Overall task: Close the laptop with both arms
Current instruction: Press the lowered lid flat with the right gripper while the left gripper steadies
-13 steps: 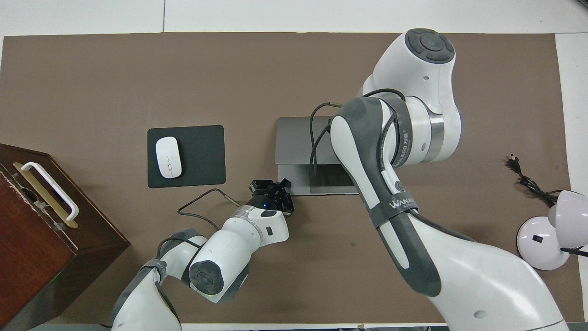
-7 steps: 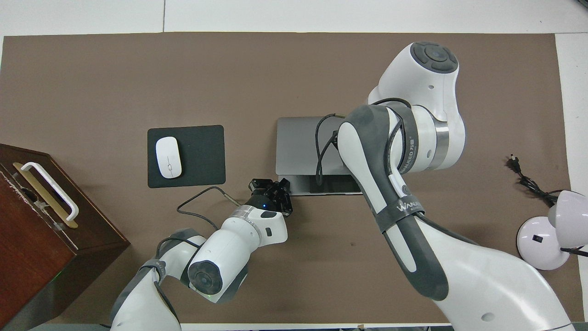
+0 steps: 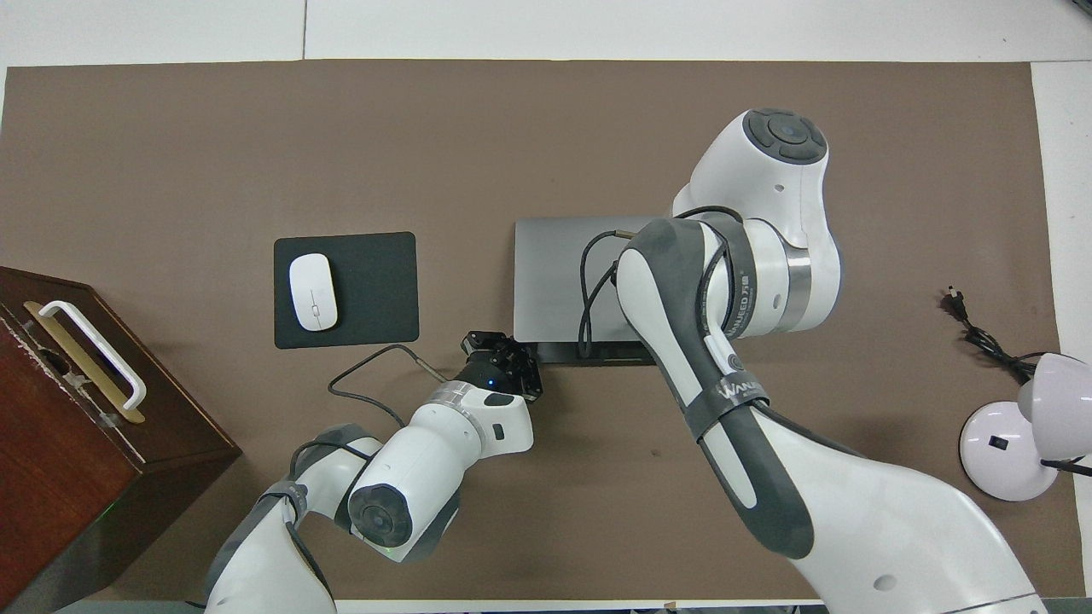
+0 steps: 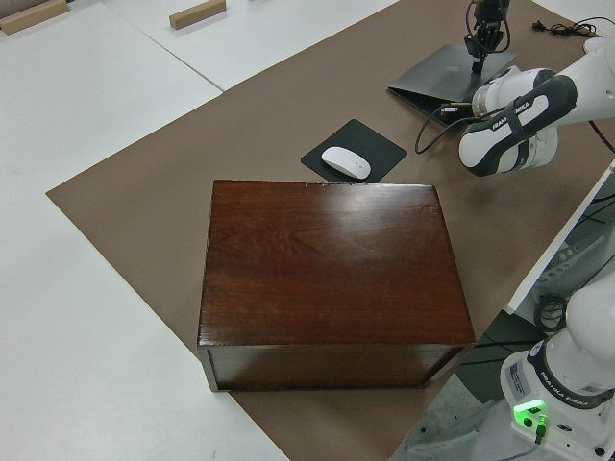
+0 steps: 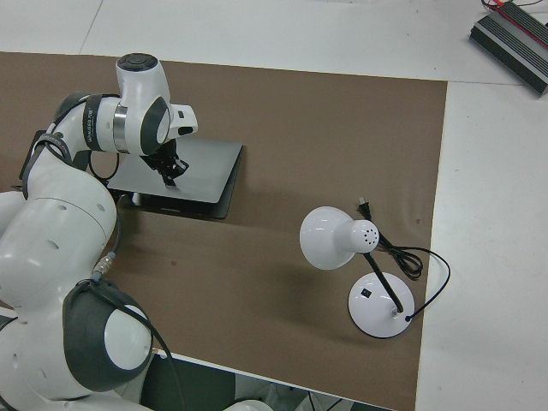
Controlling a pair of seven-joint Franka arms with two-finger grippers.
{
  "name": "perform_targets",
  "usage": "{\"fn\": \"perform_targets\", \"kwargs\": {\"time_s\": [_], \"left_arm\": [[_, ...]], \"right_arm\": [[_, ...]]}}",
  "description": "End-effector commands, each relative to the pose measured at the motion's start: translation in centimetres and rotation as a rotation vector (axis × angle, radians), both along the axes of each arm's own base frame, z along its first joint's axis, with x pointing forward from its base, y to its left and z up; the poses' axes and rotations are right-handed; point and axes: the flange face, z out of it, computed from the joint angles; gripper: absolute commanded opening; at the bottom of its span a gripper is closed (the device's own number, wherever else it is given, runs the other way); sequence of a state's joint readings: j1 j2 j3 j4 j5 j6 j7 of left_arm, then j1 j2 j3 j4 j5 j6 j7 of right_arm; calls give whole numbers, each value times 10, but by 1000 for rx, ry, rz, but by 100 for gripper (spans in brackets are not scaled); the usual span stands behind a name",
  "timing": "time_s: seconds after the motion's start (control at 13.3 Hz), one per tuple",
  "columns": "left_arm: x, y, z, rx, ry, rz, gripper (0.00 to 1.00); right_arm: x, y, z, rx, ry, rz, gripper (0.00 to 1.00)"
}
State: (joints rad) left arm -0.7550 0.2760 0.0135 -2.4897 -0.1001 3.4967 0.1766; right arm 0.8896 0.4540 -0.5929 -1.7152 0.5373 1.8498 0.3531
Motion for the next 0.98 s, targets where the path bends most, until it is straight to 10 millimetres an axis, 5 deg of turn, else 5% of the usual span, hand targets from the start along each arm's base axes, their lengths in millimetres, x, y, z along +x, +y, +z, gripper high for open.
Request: {"fn": "perform_targets", "kwargs": {"time_s": [0.0, 0.53, 0.9], "left_arm": [[-3, 13, -17, 40, 18, -5, 0], [-3, 15, -19, 42, 20, -3, 0], [-3, 16, -19, 43, 21, -2, 0]], "right_arm": [[-9, 4, -5, 23, -3, -44, 0], [-17, 11, -19, 12, -8, -51, 0], [-18, 13, -9, 18, 12, -41, 0]]}}
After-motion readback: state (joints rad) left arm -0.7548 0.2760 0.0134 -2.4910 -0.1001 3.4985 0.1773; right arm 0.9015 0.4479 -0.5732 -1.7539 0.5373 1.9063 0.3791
